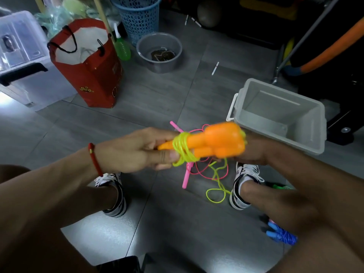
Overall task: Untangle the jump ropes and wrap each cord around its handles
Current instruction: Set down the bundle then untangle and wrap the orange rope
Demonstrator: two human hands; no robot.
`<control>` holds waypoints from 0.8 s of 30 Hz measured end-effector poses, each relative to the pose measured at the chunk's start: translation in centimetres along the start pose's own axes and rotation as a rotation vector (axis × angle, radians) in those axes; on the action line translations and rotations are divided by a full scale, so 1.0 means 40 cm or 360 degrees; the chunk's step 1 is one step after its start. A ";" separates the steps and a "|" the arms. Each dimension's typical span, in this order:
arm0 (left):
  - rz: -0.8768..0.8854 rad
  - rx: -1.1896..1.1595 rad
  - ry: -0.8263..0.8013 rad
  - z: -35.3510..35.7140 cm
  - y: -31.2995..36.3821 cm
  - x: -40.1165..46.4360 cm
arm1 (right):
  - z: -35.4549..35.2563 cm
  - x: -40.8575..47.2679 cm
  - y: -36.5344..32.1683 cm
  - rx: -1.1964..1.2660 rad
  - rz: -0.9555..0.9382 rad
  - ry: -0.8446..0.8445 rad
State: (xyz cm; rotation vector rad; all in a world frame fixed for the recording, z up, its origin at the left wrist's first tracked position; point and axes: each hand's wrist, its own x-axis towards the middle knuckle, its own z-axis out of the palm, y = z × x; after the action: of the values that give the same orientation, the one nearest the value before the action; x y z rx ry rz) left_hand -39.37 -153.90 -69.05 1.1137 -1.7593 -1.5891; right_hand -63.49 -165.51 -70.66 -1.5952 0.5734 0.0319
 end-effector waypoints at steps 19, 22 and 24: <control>-0.0609 0.0770 0.0871 0.041 -0.089 0.085 | 0.140 0.063 0.015 -0.0072 0.0374 0.0991; -0.0437 0.1059 0.1020 0.086 -0.081 0.111 | 0.154 0.077 -0.011 -0.0259 0.0281 0.1250; -0.0385 0.1294 0.1138 0.106 -0.074 0.126 | 0.151 0.089 -0.024 -0.0249 0.0169 0.1494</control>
State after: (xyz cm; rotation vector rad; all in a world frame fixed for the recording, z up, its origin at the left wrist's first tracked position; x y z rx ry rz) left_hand -44.82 -155.69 -73.44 2.0041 -1.7840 -0.3826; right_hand -58.13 -161.03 -71.76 -1.6784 1.4017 -0.6349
